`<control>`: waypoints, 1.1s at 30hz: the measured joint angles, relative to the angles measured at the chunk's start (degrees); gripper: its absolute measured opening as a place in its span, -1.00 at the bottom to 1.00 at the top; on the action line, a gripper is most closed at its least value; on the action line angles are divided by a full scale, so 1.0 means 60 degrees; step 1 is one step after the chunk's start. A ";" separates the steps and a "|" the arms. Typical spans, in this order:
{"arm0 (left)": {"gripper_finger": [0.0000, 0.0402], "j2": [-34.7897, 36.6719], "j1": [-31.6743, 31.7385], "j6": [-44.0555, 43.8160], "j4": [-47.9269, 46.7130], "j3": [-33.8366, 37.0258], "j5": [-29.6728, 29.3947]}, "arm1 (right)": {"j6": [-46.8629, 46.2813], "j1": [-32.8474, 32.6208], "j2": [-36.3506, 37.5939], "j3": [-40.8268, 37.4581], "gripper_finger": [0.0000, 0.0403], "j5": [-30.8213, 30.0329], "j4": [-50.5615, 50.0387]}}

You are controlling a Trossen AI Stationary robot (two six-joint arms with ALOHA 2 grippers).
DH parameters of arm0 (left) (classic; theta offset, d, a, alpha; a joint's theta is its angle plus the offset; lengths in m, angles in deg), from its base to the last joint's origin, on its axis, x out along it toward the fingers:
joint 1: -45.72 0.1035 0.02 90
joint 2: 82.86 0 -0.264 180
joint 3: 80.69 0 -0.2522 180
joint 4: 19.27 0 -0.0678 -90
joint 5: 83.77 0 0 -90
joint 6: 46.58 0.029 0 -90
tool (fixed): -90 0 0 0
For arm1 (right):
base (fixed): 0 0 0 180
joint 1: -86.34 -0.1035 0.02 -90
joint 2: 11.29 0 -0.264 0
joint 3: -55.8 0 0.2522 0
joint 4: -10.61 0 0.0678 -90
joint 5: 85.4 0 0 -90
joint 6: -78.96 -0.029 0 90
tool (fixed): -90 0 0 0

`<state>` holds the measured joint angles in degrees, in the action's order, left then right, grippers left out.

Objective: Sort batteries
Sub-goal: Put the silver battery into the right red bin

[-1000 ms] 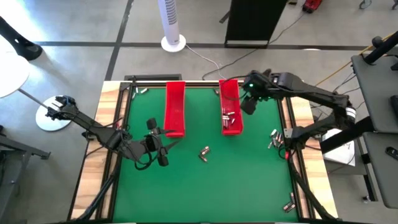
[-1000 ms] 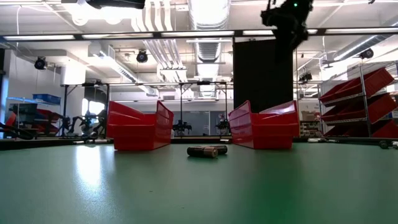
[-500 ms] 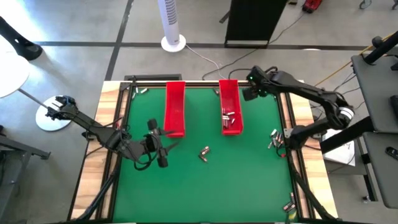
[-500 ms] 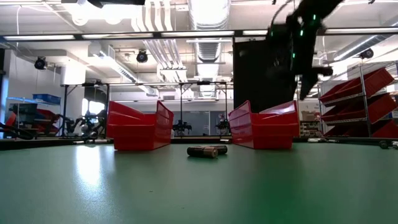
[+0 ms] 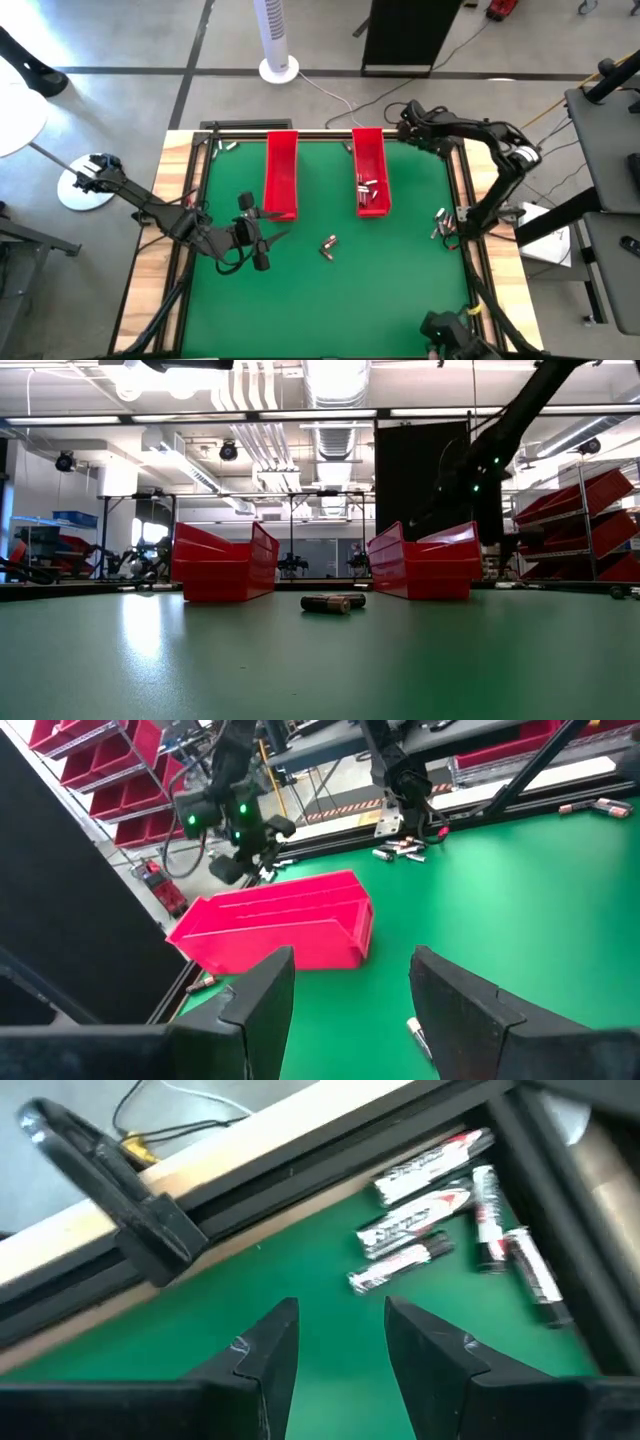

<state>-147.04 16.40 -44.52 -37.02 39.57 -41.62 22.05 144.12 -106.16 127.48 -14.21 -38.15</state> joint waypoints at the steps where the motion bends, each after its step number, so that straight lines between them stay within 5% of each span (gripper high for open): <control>1: -0.10 0.0000 0.0000 0.0004 -0.0007 0.0000 0.0000 | -0.0270 0.0000 -0.0186 0.0057 -0.30 -0.0114 0.0021; 11: -0.10 -0.0004 0.0000 0.0031 -0.0155 0.0011 0.0000 | -0.2576 -0.0011 -0.1012 0.0155 -0.24 -0.0857 0.0060; 33: -0.10 -0.0004 0.0000 0.0029 -0.0394 0.0036 0.0000 | -0.3748 -0.0164 -0.0961 0.0049 -0.36 -0.1473 -0.0185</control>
<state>-147.06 16.40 -44.34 -39.39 39.79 -41.62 -0.44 143.13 -111.92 127.77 -23.04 -39.26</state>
